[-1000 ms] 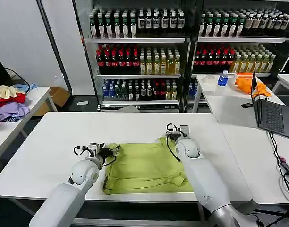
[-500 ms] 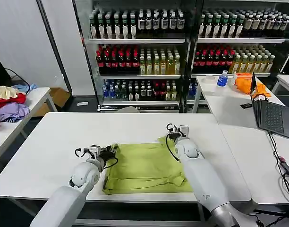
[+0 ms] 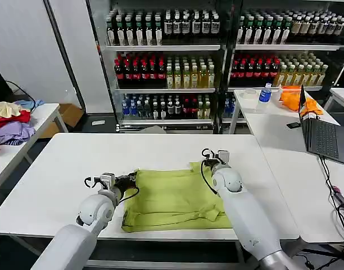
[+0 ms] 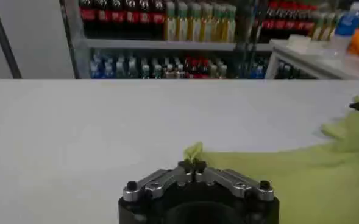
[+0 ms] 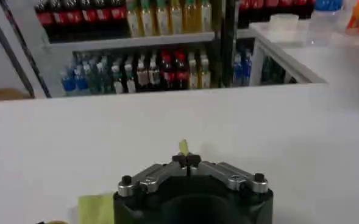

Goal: Fold and organize the clothes.

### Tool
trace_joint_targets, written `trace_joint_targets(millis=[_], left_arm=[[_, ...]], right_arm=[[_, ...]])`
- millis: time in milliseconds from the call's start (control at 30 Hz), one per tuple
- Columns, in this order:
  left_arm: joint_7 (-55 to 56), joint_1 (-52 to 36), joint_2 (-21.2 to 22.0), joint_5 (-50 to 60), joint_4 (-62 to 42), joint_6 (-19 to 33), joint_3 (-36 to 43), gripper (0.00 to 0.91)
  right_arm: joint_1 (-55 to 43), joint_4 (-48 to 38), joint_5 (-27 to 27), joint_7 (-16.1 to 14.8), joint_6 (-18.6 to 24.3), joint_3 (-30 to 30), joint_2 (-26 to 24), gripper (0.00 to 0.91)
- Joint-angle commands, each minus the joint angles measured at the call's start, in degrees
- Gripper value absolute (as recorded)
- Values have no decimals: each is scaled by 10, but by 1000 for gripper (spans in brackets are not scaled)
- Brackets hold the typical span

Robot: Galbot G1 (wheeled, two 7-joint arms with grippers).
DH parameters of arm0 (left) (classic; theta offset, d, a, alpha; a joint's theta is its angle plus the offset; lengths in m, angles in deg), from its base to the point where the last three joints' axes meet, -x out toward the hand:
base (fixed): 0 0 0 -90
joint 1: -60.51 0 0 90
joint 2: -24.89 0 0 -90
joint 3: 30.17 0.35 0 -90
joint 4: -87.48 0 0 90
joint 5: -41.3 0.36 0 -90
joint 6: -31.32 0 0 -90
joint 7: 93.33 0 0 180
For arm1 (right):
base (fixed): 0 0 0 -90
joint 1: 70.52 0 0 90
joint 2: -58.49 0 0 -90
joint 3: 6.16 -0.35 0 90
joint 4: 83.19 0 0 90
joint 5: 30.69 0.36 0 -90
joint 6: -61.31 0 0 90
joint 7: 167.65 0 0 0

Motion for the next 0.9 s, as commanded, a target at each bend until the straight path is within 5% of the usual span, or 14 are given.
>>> trace_joint_targets(millis=[33,533,900], left_arm=[[-2,59,-27,-13,105,3,-26,30],[-6,175,-56,-11,195,8,-59,30],[-17,243,-72,3,220,11,-75,30]], right_arm=[[71,167,3,4,-7,-15,-45,0],[250,363,10,9,-24,-98,-104,0],[327,414,29,23,-27,-140,-133,0]])
